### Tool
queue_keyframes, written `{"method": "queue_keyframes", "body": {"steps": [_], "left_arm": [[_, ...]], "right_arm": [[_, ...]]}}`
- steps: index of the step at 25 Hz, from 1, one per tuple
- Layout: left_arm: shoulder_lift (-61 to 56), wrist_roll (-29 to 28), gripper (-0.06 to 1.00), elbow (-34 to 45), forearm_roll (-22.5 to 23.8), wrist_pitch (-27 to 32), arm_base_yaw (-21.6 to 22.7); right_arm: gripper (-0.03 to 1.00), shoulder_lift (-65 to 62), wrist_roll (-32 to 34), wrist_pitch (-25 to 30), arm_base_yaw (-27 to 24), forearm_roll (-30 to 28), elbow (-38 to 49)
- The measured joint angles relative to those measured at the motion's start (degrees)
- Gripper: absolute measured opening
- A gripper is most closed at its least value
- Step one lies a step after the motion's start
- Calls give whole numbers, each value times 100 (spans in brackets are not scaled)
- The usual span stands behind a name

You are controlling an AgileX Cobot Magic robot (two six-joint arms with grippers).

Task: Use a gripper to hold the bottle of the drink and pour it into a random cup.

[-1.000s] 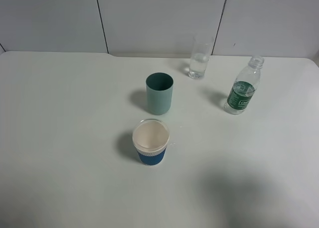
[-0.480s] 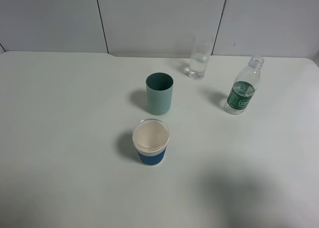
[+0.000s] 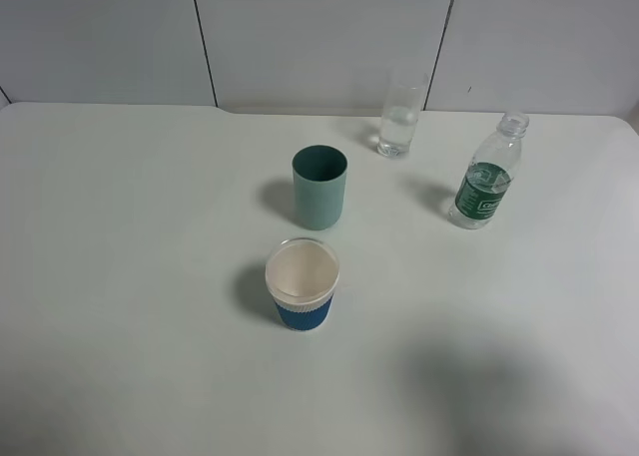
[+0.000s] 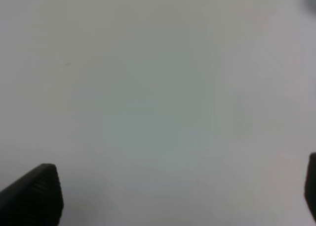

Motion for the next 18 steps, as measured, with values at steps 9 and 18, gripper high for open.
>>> {"method": "queue_keyframes", "body": {"steps": [9, 18], "left_arm": [[0, 0, 99, 0, 0, 0, 0], [0, 0, 99, 0, 0, 0, 0]], "right_arm": [[79, 0, 0, -6, 0, 0, 0], [79, 0, 0, -6, 0, 0, 0]]}}
